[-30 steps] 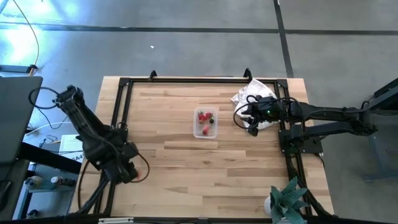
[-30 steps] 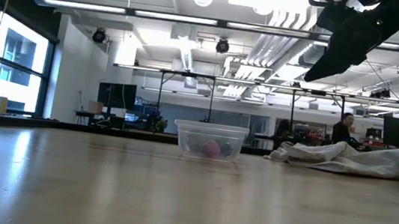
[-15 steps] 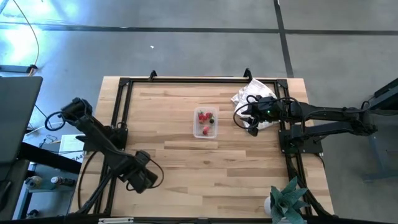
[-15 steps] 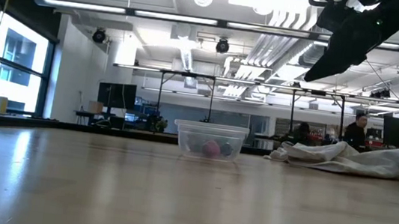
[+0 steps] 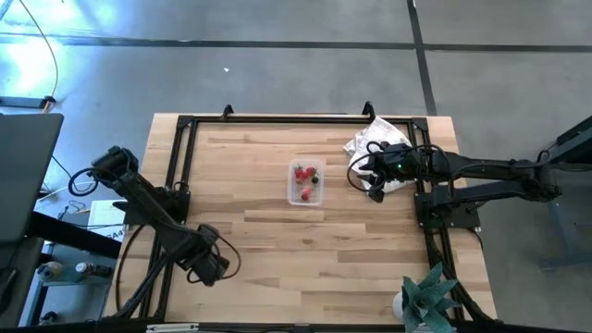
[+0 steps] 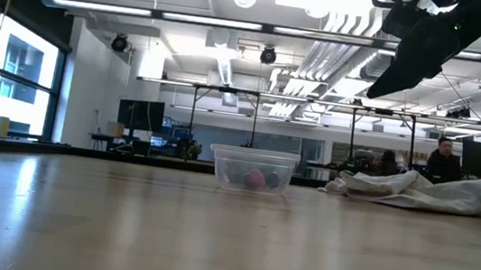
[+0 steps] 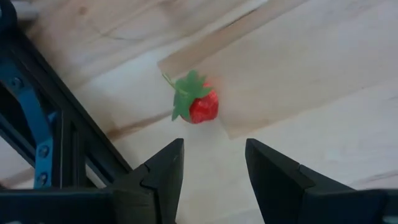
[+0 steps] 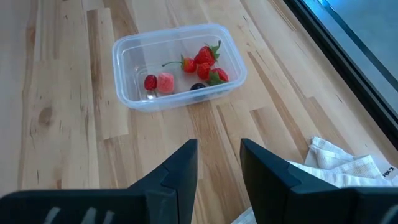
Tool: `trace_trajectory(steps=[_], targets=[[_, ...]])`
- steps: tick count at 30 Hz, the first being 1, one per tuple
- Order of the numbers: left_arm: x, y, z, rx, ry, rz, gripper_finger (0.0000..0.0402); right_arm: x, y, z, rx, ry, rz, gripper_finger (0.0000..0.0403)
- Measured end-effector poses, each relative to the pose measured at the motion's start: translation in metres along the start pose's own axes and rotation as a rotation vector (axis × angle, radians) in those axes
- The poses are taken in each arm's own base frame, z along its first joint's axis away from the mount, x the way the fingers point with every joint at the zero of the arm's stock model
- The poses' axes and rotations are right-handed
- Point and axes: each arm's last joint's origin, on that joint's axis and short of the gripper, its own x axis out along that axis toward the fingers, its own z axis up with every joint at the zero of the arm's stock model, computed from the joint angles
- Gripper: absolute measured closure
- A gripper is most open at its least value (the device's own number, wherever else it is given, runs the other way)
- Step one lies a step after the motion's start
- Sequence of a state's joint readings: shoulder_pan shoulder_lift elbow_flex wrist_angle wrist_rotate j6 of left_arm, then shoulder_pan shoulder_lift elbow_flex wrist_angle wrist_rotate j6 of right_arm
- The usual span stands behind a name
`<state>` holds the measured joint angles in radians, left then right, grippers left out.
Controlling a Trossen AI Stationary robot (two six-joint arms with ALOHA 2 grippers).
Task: Pick and placing Produce into tupperware
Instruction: Put the strawberry into the transparent container
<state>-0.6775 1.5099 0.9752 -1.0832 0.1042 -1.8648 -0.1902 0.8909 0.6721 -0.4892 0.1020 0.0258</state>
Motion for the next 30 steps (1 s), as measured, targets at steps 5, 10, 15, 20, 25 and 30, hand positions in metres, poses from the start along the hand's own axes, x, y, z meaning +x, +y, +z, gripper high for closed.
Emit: trace_trajectory(steps=[5,10,15,20,25,30], targets=[[0.000,0.002,-0.002,0.028,-0.016,0.008,0.0238,0.000,0.000,0.000,0.000,0.000,0.000,0.0291],[0.001,0.008,-0.008,0.245,-0.054,0.047,0.0238,0.000,0.000,0.000,0.000,0.000,0.000,0.0291],[0.002,0.010,-0.015,0.660,-0.137,0.051,0.0238,0.000,0.000,0.000,0.000,0.000,0.000,0.0291],[0.002,0.011,-0.020,1.086,-0.205,0.082,0.0238,0.000,0.000,0.000,0.000,0.000,0.000,0.0291],[0.003,0.013,-0.026,1.469,-0.202,0.118,0.0238,0.000,0.000,0.000,0.000,0.000,0.000,0.0291],[0.014,0.015,-0.033,1.753,-0.142,0.064,0.0239,0.000,0.000,0.000,0.000,0.000,0.001,0.0291]])
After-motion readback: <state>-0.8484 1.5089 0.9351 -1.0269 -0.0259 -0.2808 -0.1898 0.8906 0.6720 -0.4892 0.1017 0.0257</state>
